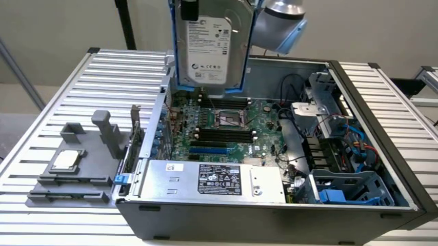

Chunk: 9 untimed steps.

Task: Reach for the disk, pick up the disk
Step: 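Pick up the disk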

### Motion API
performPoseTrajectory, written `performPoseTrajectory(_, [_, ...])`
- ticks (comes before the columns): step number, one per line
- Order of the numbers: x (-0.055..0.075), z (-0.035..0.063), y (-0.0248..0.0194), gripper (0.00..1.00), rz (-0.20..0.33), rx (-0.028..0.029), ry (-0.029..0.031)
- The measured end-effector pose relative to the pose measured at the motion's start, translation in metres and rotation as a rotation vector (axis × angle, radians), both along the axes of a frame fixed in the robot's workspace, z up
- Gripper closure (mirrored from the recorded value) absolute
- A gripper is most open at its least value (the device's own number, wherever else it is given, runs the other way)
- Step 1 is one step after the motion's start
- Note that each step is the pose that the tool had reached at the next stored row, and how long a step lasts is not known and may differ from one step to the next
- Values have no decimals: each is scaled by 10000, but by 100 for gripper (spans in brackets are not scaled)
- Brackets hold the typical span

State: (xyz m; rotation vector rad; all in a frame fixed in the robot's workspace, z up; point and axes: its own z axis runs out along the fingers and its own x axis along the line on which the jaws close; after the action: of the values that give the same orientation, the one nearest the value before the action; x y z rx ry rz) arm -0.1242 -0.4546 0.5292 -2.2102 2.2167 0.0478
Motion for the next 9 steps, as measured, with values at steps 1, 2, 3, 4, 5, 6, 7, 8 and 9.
performPoseTrajectory(1, [49, -1, -9, 68, 0, 4, -4])
performPoseTrajectory(2, [91, -2, -16, 68, 0, 8, -8])
performPoseTrajectory(3, [140, -2, -25, 68, 0, 12, -12])
performPoseTrajectory(4, [185, -3, -33, 68, 0, 16, -16])
performPoseTrajectory(5, [230, -4, -42, 68, 0, 21, -20])
performPoseTrajectory(6, [275, -4, -49, 68, 0, 24, -24])
performPoseTrajectory(7, [320, -5, -57, 68, 0, 28, -28])
performPoseTrajectory(8, [366, -6, -65, 68, 0, 30, -31])
performPoseTrajectory(9, [411, -7, -73, 68, 0, 31, -35])
